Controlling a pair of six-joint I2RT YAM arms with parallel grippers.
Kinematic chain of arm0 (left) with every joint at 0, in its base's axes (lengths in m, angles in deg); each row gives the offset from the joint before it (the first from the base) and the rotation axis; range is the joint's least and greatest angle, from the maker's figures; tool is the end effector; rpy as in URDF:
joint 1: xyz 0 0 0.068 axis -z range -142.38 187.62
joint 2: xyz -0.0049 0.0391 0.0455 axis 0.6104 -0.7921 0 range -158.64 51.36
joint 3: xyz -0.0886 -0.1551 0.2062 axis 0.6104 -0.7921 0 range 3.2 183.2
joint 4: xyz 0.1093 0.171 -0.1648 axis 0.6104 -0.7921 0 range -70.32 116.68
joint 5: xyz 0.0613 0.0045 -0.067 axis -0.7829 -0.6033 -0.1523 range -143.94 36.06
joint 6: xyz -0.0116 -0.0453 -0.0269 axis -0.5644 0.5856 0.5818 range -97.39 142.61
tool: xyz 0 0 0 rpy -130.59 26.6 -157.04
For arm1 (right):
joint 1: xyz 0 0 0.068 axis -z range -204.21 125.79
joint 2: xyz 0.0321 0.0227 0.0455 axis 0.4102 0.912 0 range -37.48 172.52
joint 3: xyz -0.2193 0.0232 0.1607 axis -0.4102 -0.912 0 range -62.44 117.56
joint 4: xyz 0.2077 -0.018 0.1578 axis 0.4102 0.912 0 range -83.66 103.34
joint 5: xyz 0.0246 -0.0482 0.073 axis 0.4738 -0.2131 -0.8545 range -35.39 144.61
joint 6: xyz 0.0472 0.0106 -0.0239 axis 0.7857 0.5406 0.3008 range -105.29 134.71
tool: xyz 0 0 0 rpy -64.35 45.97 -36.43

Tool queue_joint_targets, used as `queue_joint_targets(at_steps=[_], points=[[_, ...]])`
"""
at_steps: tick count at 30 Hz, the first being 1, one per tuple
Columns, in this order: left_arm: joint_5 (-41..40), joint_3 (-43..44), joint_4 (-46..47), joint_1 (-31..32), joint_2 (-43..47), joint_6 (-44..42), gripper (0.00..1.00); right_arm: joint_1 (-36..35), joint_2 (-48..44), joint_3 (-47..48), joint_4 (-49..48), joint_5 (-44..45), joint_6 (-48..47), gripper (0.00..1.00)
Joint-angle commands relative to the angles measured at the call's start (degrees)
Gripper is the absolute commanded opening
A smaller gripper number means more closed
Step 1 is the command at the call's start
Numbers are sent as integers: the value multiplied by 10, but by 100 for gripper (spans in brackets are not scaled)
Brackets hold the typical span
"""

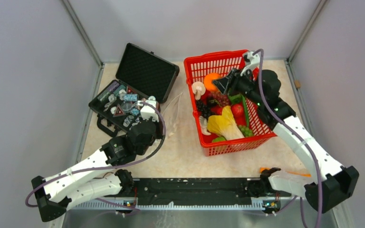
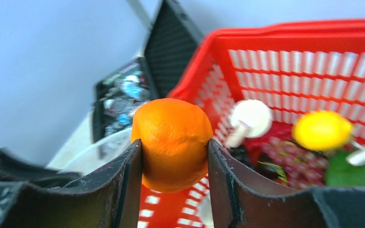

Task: Place the food in the zip-top bag and seal the zipper
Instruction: Place the fake fruit in the zipper food storage bag.

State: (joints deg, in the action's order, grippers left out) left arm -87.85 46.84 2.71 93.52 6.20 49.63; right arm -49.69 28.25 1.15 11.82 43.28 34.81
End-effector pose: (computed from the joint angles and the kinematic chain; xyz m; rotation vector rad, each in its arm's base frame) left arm 0.1140 -0.1328 0.3096 0.1209 1.9495 -0.3632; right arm 0.2376 0.1209 0.3905 -0.2342 1.7448 0.7548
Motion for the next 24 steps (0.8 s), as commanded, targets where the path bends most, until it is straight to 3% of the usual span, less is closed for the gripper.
queue_joint_targets(at_steps=[1, 11, 24], points=[[-7, 12, 17, 2, -2, -1, 0, -60, -43, -19, -51, -75, 39, 18], [4, 9, 14, 2, 20, -2, 0, -262, -5, -46, -105, 52, 29, 18], [19, -5, 16, 2, 45, 6, 0, -309, 95, 16, -58, 132, 15, 19]])
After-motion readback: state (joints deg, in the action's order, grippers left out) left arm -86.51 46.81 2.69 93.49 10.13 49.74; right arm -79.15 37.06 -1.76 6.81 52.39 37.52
